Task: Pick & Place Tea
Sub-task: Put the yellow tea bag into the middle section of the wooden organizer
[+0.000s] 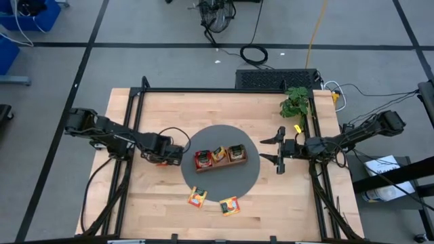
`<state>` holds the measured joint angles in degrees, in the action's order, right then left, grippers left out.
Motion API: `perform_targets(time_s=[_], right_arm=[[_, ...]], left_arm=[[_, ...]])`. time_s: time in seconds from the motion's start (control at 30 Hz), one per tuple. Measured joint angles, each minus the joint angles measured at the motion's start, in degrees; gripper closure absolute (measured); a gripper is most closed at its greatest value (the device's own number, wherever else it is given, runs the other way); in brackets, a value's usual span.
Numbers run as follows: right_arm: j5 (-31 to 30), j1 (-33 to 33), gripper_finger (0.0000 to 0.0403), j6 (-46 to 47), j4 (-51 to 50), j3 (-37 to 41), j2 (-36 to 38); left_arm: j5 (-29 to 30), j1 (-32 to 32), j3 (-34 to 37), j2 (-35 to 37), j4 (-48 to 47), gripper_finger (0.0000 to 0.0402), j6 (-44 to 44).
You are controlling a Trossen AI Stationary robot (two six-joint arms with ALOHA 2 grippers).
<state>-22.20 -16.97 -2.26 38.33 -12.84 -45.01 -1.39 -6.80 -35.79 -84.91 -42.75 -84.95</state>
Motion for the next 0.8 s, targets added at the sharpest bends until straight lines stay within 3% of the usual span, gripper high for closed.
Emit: perform_targets(time_s=[0.1,0.3,0.53,0.8], right_arm=[[-0.01,0.0,0.0181,0.02,0.0,0.0,0.0],[-0.04,0.0,0.0181,0.07,0.0,-0.02,0.0],[-0.04,0.0,0.0186,1.53,0.0,-0.02,0.0],[-0.07,0.0,0.0187,3.32,1.26,-0.07,-1.01]], left_arm=[[0.02,-0.45,0.0,-0.04,-0.13,0.0246,-0.25],[1.55,-1.33,0.02,-0.1,-0.85,0.038,1.16],[5.91,-3.91,-5.9,-1.16,-9.15,0.0395,7.48],[24.01,-10.1,-26.54,-1.45,-17.18,0.0397,21.14]])
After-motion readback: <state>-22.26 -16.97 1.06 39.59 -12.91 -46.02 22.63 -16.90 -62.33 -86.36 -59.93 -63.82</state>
